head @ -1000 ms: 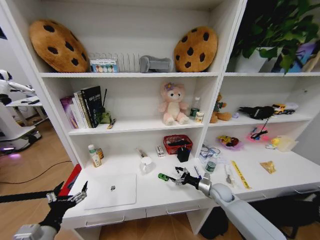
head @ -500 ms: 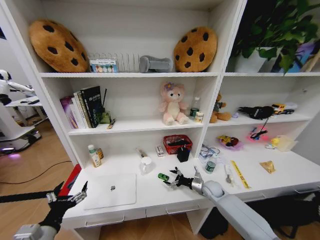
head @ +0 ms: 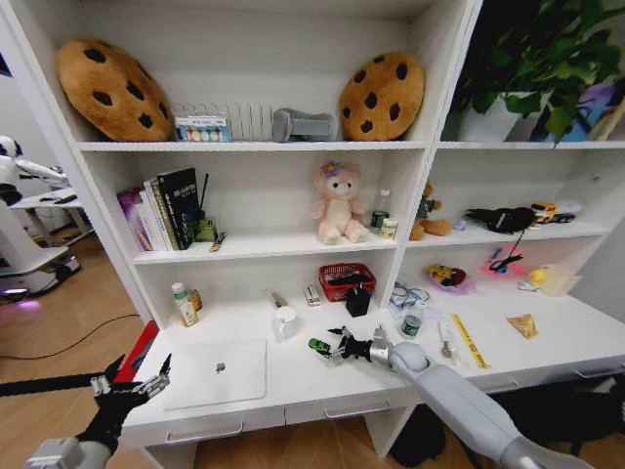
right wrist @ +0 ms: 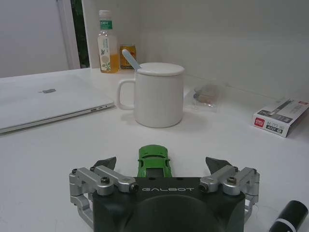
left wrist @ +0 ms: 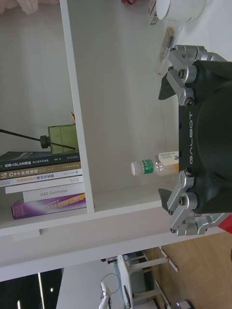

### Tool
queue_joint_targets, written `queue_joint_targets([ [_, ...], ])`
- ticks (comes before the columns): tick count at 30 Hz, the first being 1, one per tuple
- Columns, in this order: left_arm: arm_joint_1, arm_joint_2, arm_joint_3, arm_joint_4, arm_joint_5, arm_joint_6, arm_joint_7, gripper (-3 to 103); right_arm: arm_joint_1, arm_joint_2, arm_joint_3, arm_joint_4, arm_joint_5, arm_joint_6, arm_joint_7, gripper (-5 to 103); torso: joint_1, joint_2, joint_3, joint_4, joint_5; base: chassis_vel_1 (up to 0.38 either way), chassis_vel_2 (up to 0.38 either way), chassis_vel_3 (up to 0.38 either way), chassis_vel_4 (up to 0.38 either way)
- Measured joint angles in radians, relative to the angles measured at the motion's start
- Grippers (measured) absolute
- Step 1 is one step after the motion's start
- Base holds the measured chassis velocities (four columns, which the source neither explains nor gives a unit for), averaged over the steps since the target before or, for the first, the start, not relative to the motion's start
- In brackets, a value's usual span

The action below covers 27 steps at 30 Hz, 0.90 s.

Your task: Organize the objects on the table.

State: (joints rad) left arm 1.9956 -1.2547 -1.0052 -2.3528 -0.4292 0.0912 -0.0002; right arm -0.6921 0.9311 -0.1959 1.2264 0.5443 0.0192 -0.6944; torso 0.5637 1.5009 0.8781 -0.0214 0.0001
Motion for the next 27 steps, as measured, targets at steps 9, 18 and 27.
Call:
queue_joint_targets([
  [9,0.0,0.0,0.0,0.0,0.0,0.0,0.0,100,0.021,0.017,-0.02,-0.047,-0.023,0.008,-0.017,100,0.0,0.0,0.0,0.0,-0.0001,0.0,0.0,0.0,0.0],
  [18,0.0,0.0,0.0,0.0,0.0,0.0,0.0,100,0.015,0.031,-0.016,-0.054,-0.031,0.018,-0.021,79,0.0,0.0,0.0,0.0,-0.0002,0.0,0.0,0.0,0.0],
  [27,0.0,0.0,0.0,0.0,0.0,0.0,0.0,100,0.024,0.036,-0.019,-0.07,-0.031,0.02,-0.031,46,0.0,0.0,0.0,0.0001,-0.0001,0.0,0.0,0.0,0.0],
])
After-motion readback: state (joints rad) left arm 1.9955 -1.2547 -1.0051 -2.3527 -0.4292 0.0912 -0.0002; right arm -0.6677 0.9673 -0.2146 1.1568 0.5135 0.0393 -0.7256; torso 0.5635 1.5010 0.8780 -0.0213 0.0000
